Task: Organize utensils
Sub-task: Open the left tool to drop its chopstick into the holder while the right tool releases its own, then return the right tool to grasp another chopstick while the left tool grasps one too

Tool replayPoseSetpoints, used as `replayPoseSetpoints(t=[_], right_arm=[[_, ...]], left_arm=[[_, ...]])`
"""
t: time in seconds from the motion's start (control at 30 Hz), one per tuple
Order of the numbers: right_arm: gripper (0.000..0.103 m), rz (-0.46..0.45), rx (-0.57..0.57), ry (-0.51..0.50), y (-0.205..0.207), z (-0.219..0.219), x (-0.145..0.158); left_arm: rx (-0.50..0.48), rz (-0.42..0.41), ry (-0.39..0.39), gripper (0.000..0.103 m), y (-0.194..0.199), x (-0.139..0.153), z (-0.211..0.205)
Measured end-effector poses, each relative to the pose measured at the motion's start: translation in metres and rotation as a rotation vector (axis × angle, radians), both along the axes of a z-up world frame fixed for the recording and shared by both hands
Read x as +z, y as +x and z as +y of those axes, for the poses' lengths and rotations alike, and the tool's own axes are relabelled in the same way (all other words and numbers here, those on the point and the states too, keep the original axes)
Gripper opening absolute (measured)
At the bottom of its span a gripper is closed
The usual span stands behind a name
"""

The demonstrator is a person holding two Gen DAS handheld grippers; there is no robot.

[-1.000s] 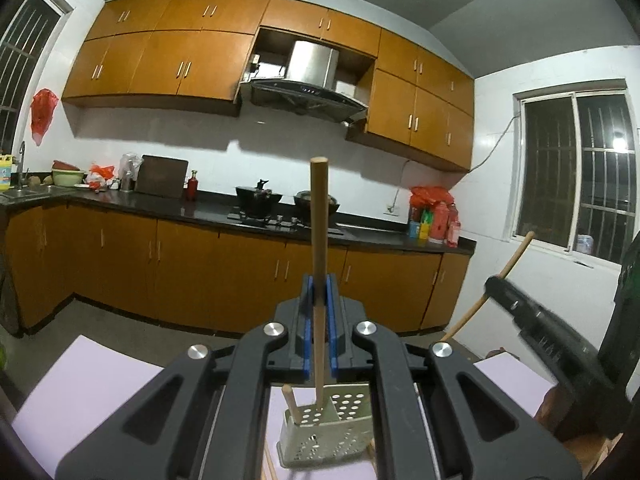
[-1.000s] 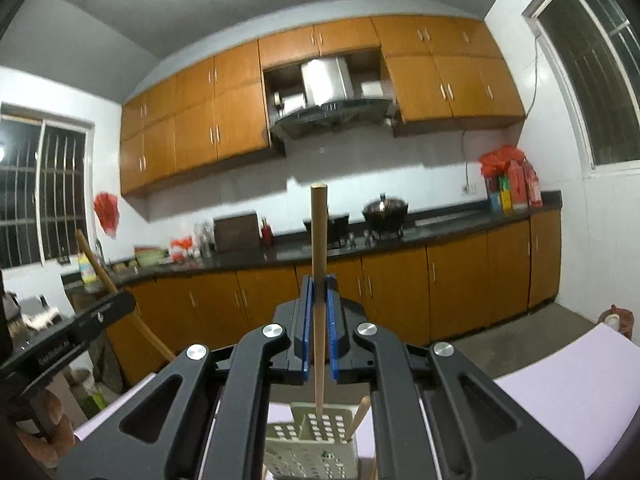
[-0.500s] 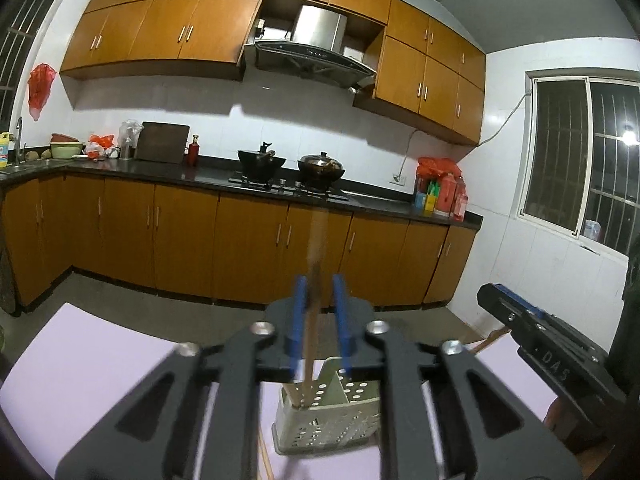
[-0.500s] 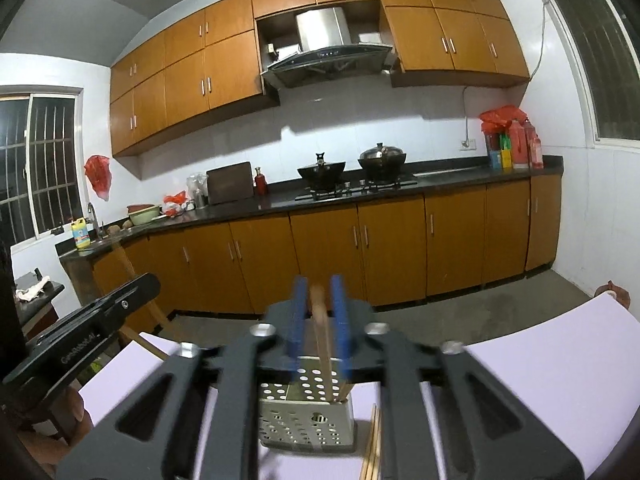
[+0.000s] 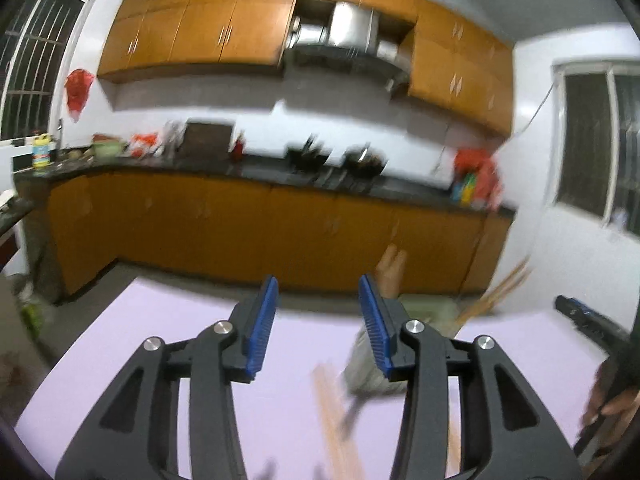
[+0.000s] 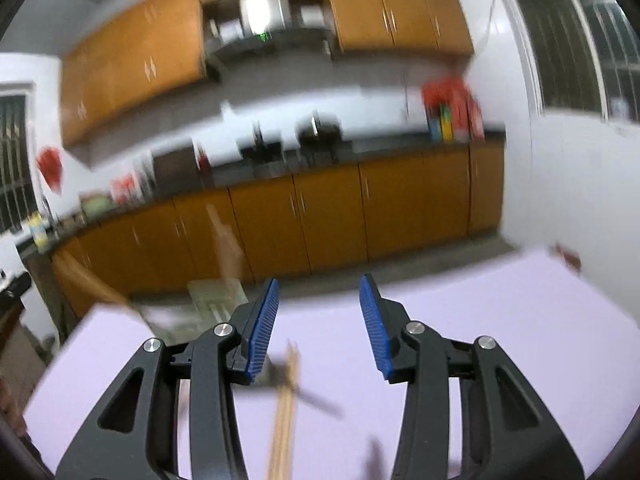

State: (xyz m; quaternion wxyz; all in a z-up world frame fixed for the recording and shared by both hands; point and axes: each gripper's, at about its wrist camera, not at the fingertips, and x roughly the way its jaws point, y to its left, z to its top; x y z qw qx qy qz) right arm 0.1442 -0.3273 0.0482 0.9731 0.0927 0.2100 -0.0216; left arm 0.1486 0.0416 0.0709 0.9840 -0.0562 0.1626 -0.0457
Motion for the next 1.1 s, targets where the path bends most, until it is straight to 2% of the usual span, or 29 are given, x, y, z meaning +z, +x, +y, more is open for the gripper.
replayPoseSetpoints(t=[0.03,0.1,0.17,0.33,0.47,0.6,0.73,0.83,0.93,1.1], right_arm=[[0.042,0.055,0.007,0.011,0.004,-0.001,-0.013],[0.025,0.214,0.062,0.071,0.013,-0.001,-0.059],[0.018,0.31,0.108,0.103,0.015,0.006,-0.09],[0.015,0.41,0.19,0.11,0.016,0.038,-0.133],[0.014,0.438,0.213,0.093,0.021,0.05,-0.143],[0.011,0.435,0.205,0.051,0.024,0.055,-0.143],[0.008,0.444,0.182,0.04,0.023,0.047,-0.145],[0.008,0.434,0.112,-0.016,0.023,0.045,-0.145],[0.008,0.432,0.089,0.02,0.024,0.035,-0.145],[0.008,0.428,0.094,0.002,0.023,0.035,-0.147]], left_arm=[[0.01,0.047,0.018,0.042,0.003,-0.014,0.002],[0.014,0.171,0.033,0.041,0.012,-0.048,0.004],[0.004,0.273,0.028,0.036,0.018,-0.079,0.004],[-0.044,0.429,-0.009,0.03,0.023,-0.131,-0.001],[-0.07,0.471,0.0,0.03,0.022,-0.147,-0.008],[-0.085,0.489,0.007,0.03,0.025,-0.148,-0.018],[-0.101,0.5,0.013,0.029,0.027,-0.151,-0.027],[-0.116,0.516,0.016,0.026,0.028,-0.156,-0.033],[-0.127,0.527,0.026,0.023,0.027,-0.158,-0.038],[-0.141,0.542,0.048,0.019,0.028,-0.162,-0.045]])
